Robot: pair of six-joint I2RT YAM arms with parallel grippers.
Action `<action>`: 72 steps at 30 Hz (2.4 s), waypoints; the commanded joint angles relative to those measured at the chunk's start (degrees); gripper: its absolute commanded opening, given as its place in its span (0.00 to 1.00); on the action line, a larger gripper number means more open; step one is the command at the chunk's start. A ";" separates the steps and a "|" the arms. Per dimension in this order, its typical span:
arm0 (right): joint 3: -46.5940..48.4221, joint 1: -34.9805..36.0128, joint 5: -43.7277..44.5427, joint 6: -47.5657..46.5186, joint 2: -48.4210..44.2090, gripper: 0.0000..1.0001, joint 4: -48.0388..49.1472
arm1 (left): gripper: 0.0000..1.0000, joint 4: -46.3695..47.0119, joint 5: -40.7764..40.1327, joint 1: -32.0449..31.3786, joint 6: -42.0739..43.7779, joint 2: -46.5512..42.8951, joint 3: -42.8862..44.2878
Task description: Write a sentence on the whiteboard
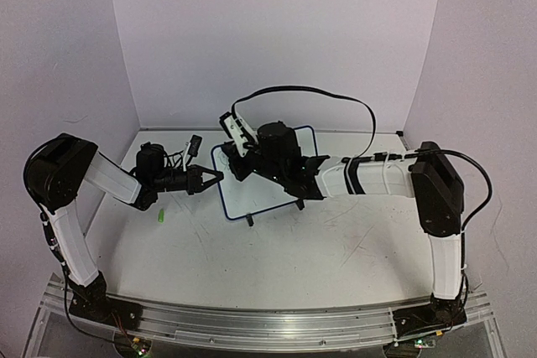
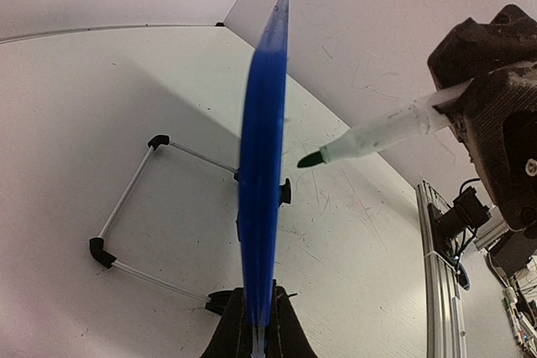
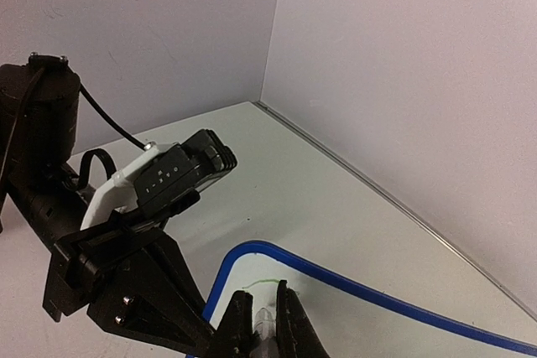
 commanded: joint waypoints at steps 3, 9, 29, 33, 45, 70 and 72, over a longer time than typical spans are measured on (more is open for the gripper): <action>2.78 -0.18 0.79 -0.11 1.93 0.00 0.92 | 0.00 -2.76 -1.25 -0.17 2.65 -1.08 1.72; 2.96 -0.15 3.26 -0.39 2.34 0.00 0.86 | 0.00 -2.83 -1.27 -0.07 2.79 -1.17 1.64; -8.92 -0.24 4.65 -0.18 -7.82 0.00 5.76 | 0.00 -3.31 -1.53 -0.15 3.10 -1.17 1.79; -6.87 -0.26 3.83 -0.03 -5.88 0.00 5.16 | 0.00 -3.28 -1.53 -0.16 3.10 -1.17 1.74; -1.16 -0.92 3.63 -0.03 -1.23 0.00 3.64 | 0.00 -3.54 -1.49 -0.25 3.29 -1.03 1.71; -0.95 -1.17 5.84 -0.44 -0.17 0.00 1.97 | 0.00 -4.07 -1.79 -0.24 3.69 -1.43 1.75; -1.64 -1.20 5.78 -0.18 -0.72 0.00 1.92 | 0.00 -4.14 -1.79 -0.21 3.71 -1.39 1.69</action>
